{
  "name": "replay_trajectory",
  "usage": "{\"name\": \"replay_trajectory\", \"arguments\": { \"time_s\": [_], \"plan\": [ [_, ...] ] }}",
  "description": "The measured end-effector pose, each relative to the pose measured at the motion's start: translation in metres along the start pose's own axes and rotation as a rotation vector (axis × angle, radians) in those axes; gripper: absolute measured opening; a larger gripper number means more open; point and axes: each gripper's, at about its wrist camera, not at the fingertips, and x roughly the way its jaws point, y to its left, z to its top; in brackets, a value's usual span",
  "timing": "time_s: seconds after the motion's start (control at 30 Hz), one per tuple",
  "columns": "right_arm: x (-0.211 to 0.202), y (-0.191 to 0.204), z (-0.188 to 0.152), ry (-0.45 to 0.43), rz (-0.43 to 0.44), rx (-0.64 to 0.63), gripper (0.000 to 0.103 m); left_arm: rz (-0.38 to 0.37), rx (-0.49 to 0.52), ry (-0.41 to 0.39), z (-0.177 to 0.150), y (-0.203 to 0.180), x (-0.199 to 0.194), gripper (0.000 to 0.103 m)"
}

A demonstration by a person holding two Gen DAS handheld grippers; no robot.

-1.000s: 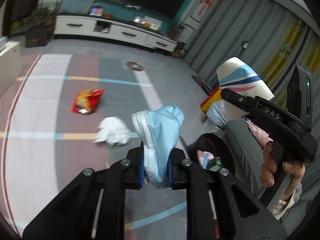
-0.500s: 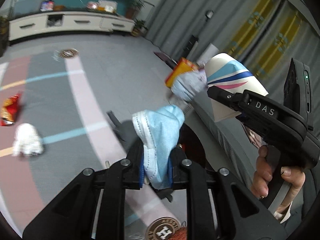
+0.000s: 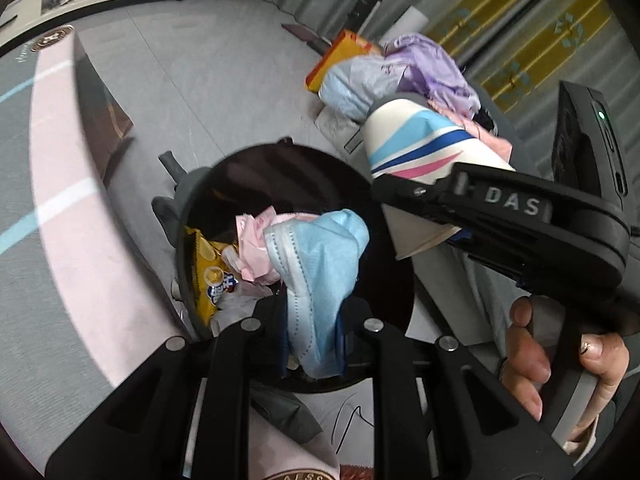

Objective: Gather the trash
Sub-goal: 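Carry the blue mask and white-and-blue paper cup to the black bin, then open both tools over the bin, releasing the mask and cup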

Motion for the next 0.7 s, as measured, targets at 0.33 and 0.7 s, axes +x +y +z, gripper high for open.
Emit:
{"name": "replay_trajectory", "arguments": {
  "time_s": [0.33, 0.7],
  "plan": [
    [0.022, -0.017, -0.003, 0.099, -0.092, 0.046, 0.036, 0.017, -0.001, 0.063, -0.003, -0.006, 0.028, 0.039],
    [0.002, -0.007, -0.001, 0.035, -0.077, 0.019, 0.063, 0.005, -0.018, -0.014, -0.003, 0.003, -0.009, 0.081]
  ]
}}
